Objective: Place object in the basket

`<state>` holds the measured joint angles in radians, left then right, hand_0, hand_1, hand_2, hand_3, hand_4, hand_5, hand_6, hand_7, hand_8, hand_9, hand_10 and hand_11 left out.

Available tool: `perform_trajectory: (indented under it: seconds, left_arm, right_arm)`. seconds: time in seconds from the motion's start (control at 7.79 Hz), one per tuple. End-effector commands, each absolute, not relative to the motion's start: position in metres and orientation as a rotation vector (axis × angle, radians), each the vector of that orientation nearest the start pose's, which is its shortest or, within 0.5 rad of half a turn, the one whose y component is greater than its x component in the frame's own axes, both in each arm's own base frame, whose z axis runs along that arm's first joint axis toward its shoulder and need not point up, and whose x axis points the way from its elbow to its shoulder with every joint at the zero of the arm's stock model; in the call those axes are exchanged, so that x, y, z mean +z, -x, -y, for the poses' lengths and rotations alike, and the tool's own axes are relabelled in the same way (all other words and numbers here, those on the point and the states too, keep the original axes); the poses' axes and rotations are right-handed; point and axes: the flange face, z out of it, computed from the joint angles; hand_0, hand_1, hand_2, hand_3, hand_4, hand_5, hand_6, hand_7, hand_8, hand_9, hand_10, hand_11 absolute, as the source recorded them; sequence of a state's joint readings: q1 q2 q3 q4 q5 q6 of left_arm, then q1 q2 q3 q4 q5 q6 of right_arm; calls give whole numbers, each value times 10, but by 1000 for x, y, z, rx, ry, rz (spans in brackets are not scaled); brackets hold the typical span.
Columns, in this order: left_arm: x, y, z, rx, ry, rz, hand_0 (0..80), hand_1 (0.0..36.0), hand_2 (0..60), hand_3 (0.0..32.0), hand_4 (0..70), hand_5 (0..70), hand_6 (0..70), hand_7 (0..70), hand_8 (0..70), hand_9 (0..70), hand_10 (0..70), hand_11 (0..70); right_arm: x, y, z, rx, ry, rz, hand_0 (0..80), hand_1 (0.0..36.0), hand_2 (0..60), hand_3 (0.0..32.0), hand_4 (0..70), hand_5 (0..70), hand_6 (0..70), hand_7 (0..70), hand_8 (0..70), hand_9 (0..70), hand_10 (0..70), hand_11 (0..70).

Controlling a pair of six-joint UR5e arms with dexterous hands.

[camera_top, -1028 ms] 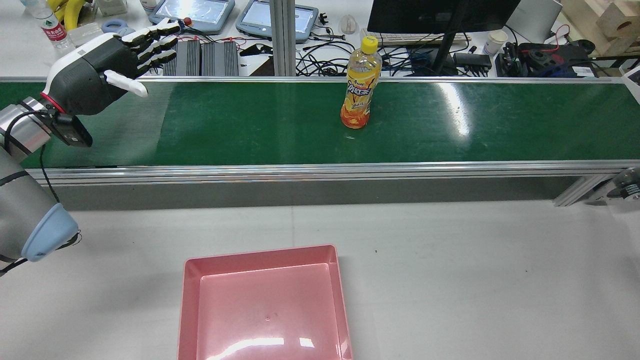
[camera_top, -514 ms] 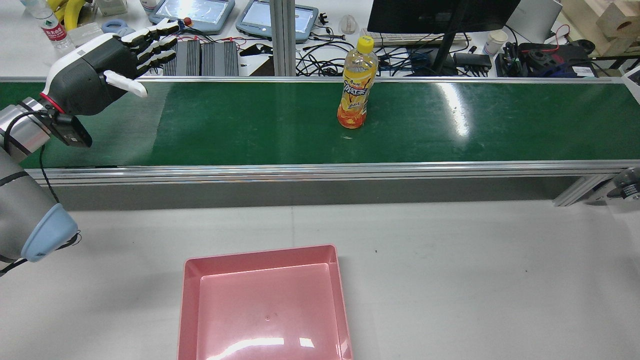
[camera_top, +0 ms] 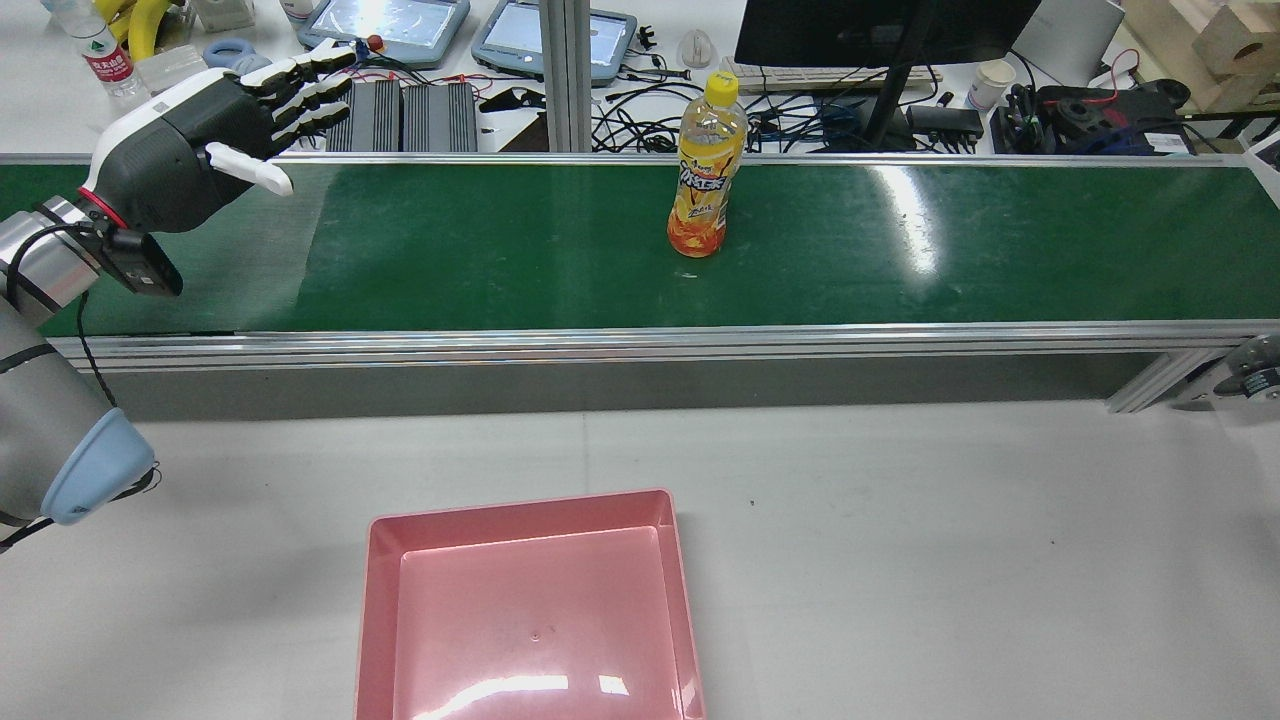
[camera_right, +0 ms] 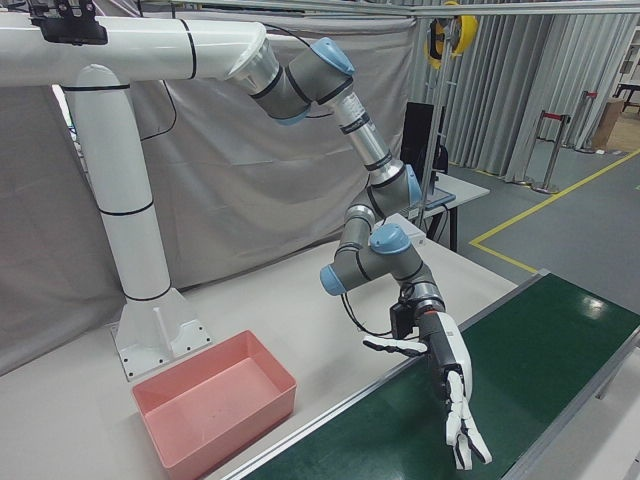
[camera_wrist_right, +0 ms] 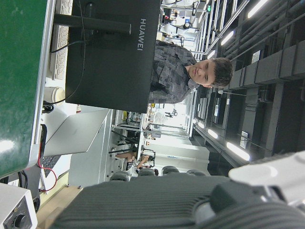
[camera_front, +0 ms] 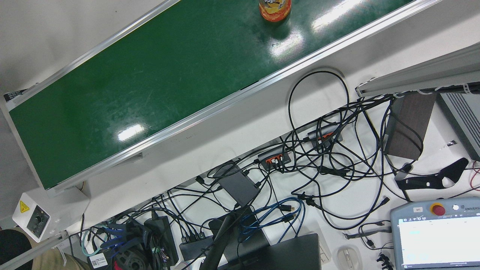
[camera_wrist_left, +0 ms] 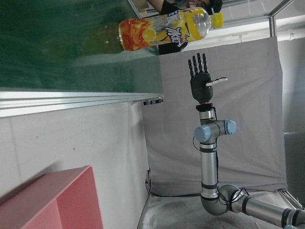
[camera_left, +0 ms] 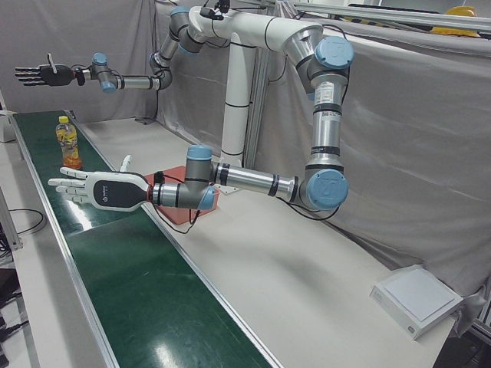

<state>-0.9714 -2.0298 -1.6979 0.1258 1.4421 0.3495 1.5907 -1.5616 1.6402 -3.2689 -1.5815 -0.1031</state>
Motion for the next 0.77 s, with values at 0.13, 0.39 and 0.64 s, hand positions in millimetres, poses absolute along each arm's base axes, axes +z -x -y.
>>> perform_trajectory:
  seconds: [0.13,0.39,0.64]
  left_arm:
    - [368,-244,617,-1378,207,-2382,539,103,0,10,156,99,2,0,67,73,65,109]
    - [360,-240,614,-1369,206,-2396,543,97,0,14,156,87,0,0,65,72,62,105]
    - [359,-238,615,-1366,204,-2399,542,98,0,18,152,93,0,1,64,71,62,106]
  right_arm:
    - [661,-142,487,-2323,123,-2211,0,0,0,0,0,0,0,0,0,0,0,0]
    - [662,-142,487,-2325,125,-2209,0,0,0,0,0,0,0,0,0,0,0,0]
    - [662,-142,487,-2325,125,-2210,0,0,0,0,0,0,0,0,0,0,0,0]
